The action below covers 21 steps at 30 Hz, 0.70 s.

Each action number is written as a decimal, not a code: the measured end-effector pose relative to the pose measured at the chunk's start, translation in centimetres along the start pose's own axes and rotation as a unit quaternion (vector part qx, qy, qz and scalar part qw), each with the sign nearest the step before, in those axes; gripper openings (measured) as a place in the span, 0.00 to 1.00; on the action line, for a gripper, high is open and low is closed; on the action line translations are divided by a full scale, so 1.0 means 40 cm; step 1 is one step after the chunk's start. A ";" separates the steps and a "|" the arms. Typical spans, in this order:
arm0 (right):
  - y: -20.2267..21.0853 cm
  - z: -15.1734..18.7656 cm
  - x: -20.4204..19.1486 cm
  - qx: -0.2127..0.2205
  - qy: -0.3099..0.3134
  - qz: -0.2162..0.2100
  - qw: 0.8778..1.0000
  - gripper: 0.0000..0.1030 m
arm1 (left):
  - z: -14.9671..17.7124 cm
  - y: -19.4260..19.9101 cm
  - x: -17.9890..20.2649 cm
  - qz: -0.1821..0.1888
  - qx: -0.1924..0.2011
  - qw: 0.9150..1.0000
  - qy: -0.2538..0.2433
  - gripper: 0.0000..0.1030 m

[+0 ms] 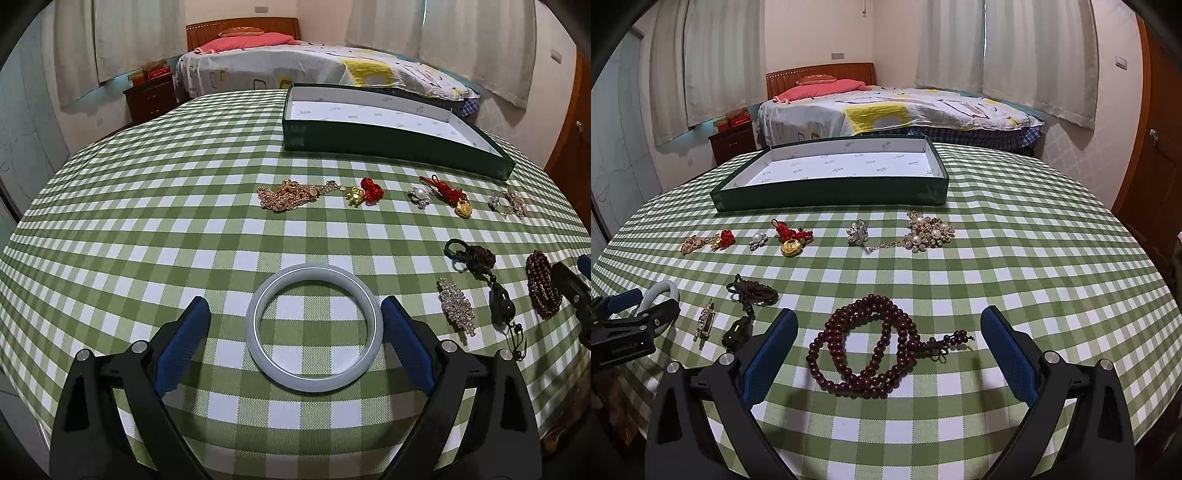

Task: Organize jewelry
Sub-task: 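Lower the left tool onto the white jade bangle and close it while the right tool approaches the bead bracelet, then grasp the dark red bead bracelet with the right tool while the left tool holds the bangle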

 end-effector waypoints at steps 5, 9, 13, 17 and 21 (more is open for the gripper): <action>-0.003 0.005 0.002 -0.002 0.000 0.000 1.000 0.93 | -0.003 0.004 -0.003 -0.002 0.005 1.000 0.002 0.82; -0.003 0.005 0.002 -0.002 -0.003 0.000 1.000 0.93 | -0.002 0.013 -0.012 -0.003 0.018 1.000 0.008 0.69; -0.001 0.004 0.001 -0.001 -0.003 0.000 1.000 0.93 | -0.003 0.013 -0.012 -0.003 0.019 1.000 0.007 0.68; -0.001 0.003 -0.001 0.000 -0.003 0.000 1.000 0.93 | -0.003 0.013 -0.011 -0.003 0.019 1.000 0.006 0.67; 0.000 0.003 -0.001 0.000 -0.003 0.000 1.000 0.93 | -0.002 0.013 -0.012 -0.002 0.018 1.000 0.007 0.67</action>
Point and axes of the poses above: each gripper's, at about its wrist camera, not at the fingertips, and y roughly against the way its jaws point, x to its right, z to its underside, the point moved 6 cm from there along -y, roughly the way its jaws point, and after that the axes turned 8 degrees about -x, right-handed, at the moved point
